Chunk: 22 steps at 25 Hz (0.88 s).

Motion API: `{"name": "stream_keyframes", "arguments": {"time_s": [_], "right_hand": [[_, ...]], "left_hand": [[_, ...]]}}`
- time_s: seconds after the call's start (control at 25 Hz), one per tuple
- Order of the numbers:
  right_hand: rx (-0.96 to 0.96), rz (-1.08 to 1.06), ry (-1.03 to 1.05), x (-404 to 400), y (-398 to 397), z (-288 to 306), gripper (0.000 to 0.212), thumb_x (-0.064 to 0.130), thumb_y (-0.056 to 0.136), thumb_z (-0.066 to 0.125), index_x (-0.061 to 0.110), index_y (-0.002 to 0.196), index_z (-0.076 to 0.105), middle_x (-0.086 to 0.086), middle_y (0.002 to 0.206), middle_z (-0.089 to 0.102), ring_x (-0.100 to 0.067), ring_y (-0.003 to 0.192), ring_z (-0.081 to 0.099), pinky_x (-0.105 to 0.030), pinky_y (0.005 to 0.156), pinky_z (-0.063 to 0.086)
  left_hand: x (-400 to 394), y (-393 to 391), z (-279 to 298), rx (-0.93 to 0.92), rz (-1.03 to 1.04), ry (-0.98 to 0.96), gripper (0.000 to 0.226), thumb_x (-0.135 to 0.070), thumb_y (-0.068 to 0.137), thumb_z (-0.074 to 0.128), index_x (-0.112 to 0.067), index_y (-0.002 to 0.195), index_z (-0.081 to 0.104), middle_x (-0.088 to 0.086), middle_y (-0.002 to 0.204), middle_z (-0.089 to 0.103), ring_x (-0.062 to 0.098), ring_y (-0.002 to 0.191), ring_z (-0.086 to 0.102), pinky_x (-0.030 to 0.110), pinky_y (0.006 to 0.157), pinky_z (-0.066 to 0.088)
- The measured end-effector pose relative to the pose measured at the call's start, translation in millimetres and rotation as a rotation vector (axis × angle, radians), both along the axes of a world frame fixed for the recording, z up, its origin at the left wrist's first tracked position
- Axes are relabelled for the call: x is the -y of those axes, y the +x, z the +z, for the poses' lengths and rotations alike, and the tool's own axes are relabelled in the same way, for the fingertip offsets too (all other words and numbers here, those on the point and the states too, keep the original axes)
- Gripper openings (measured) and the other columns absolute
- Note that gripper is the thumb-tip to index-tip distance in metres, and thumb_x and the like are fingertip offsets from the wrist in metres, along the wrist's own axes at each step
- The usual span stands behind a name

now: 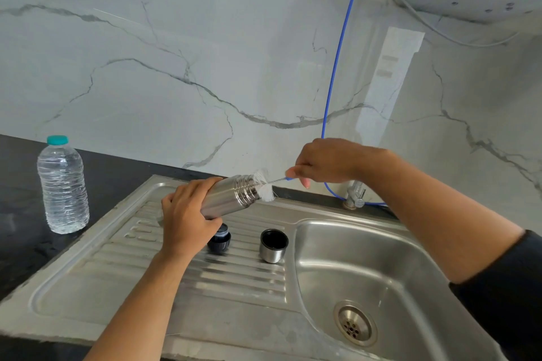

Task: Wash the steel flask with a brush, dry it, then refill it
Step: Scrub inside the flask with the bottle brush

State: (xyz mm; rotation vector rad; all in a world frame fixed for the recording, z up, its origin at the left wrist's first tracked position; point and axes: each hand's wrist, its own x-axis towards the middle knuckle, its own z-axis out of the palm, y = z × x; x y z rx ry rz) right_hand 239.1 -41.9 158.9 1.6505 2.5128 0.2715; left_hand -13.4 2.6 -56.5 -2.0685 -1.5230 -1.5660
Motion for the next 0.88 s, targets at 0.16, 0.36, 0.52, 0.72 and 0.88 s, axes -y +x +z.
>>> {"name": "stream_keyframes", "arguments": {"time_s": [0.16, 0.36, 0.52, 0.72, 0.88], "right_hand": [[0.181, 0.159, 0.429, -1, 8, -4, 0.042, 0.065, 0.099, 0.045, 0.029, 0.102, 0.067, 0.009, 0.088, 0.064, -0.021, 0.080, 0.060, -0.032, 0.067, 0.041], [0.192, 0.292, 0.518, 4, 12, -10, 0.035, 0.046, 0.107, 0.041, 0.026, 0.101, 0.068, 0.004, 0.082, 0.064, -0.027, 0.069, 0.057, -0.035, 0.059, 0.048], [0.033, 0.096, 0.144, 5, -10, -23, 0.032, 0.048, 0.106, 0.040, 0.027, 0.100, 0.063, 0.007, 0.076, 0.053, -0.027, 0.082, 0.059, -0.038, 0.072, 0.048], [0.284, 0.187, 0.774, 0, -6, -46, 0.028, 0.047, 0.094, 0.068, 0.019, 0.088, 0.070, -0.002, 0.076, 0.061, -0.028, 0.066, 0.060, -0.036, 0.062, 0.036], [0.269, 0.386, 0.794, 8, 2, -40, 0.029, 0.040, 0.100, 0.060, 0.019, 0.080, 0.062, 0.002, 0.065, 0.048, -0.025, 0.056, 0.051, -0.031, 0.057, 0.026]], "left_hand": [[-4, -4, -2, 0.058, 0.023, -0.032, 0.085, -0.006, 0.052, 0.085, -0.027, 0.131, 0.061, -0.007, 0.116, 0.066, 0.022, 0.108, 0.058, 0.045, 0.091, 0.038], [-1, 0, 0, 0.084, 0.004, -0.031, 0.084, -0.005, 0.052, 0.085, -0.025, 0.131, 0.062, -0.006, 0.116, 0.066, 0.023, 0.108, 0.058, 0.044, 0.090, 0.038], [5, 5, 3, 0.049, -0.004, 0.029, 0.084, -0.005, 0.051, 0.086, -0.025, 0.129, 0.063, -0.005, 0.116, 0.068, 0.024, 0.107, 0.060, 0.046, 0.089, 0.041], [0, 1, 2, 0.082, 0.026, -0.012, 0.085, -0.004, 0.052, 0.086, -0.024, 0.130, 0.061, -0.005, 0.113, 0.066, 0.024, 0.105, 0.059, 0.044, 0.088, 0.038], [-1, 3, 0, 0.110, -0.028, -0.007, 0.085, -0.004, 0.050, 0.086, -0.023, 0.130, 0.062, -0.006, 0.112, 0.066, 0.023, 0.103, 0.059, 0.045, 0.087, 0.042]]}}
